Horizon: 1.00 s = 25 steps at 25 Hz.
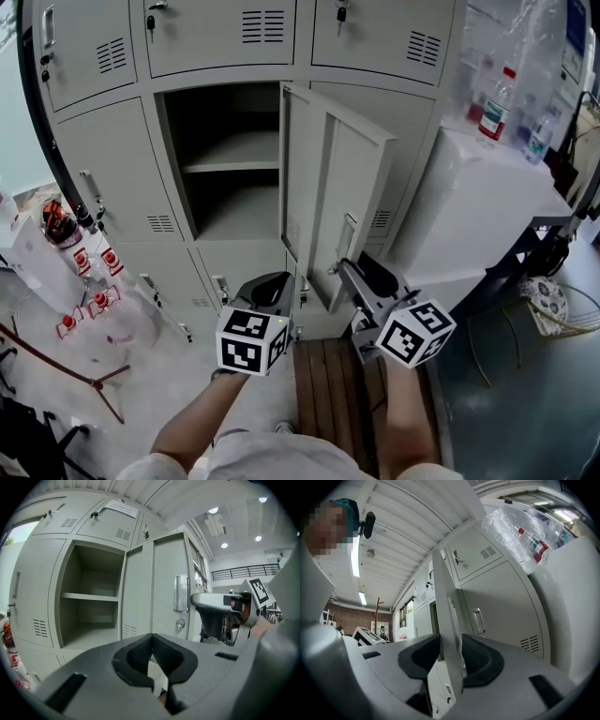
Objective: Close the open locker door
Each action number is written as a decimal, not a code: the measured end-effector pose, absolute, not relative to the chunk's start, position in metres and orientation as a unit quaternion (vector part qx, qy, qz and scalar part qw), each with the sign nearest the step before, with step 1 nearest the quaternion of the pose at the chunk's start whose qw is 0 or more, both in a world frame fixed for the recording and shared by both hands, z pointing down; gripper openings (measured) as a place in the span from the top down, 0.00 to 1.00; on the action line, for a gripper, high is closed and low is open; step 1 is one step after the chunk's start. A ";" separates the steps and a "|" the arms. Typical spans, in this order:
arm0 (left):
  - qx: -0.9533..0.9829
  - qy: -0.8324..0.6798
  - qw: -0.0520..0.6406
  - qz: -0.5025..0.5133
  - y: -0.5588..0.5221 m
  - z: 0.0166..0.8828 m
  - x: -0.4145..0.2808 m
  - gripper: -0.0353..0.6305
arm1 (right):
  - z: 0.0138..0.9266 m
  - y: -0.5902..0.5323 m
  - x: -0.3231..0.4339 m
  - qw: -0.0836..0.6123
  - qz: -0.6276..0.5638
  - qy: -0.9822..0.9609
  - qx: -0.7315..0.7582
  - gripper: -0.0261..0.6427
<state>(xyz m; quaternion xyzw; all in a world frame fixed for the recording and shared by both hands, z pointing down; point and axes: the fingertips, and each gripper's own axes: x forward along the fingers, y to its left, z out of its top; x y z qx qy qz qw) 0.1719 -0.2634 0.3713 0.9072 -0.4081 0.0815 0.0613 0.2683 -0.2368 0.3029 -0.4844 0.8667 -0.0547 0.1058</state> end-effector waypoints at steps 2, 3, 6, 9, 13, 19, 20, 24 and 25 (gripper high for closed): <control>0.905 -0.412 0.063 0.084 -0.264 0.374 0.168 0.94 | 0.301 -0.236 0.268 0.117 -0.060 0.870 -0.475 0.77; 0.904 -0.415 0.065 0.084 -0.265 0.375 0.166 0.94 | 0.301 -0.236 0.267 0.120 -0.060 0.871 -0.472 0.78; 0.900 -0.423 0.064 0.083 -0.267 0.374 0.158 0.94 | 0.301 -0.235 0.262 0.116 -0.057 0.877 -0.462 0.78; 0.897 -0.429 0.063 0.083 -0.268 0.375 0.153 0.94 | 0.300 -0.234 0.255 0.110 -0.053 0.885 -0.449 0.78; 0.893 -0.436 0.067 0.088 -0.267 0.381 0.143 0.94 | 0.300 -0.233 0.246 0.112 -0.052 0.893 -0.434 0.77; 0.887 -0.447 0.069 0.088 -0.265 0.383 0.132 0.94 | 0.300 -0.232 0.228 0.086 -0.036 0.903 -0.419 0.75; 0.886 -0.449 0.069 0.088 -0.265 0.382 0.131 0.94 | 0.300 -0.232 0.225 0.083 -0.033 0.905 -0.417 0.75; 0.883 -0.456 0.067 0.090 -0.263 0.381 0.125 0.94 | 0.299 -0.232 0.212 0.073 -0.023 0.912 -0.402 0.75; 0.882 -0.458 0.068 0.092 -0.263 0.383 0.123 0.94 | 0.299 -0.231 0.208 0.070 -0.019 0.915 -0.397 0.75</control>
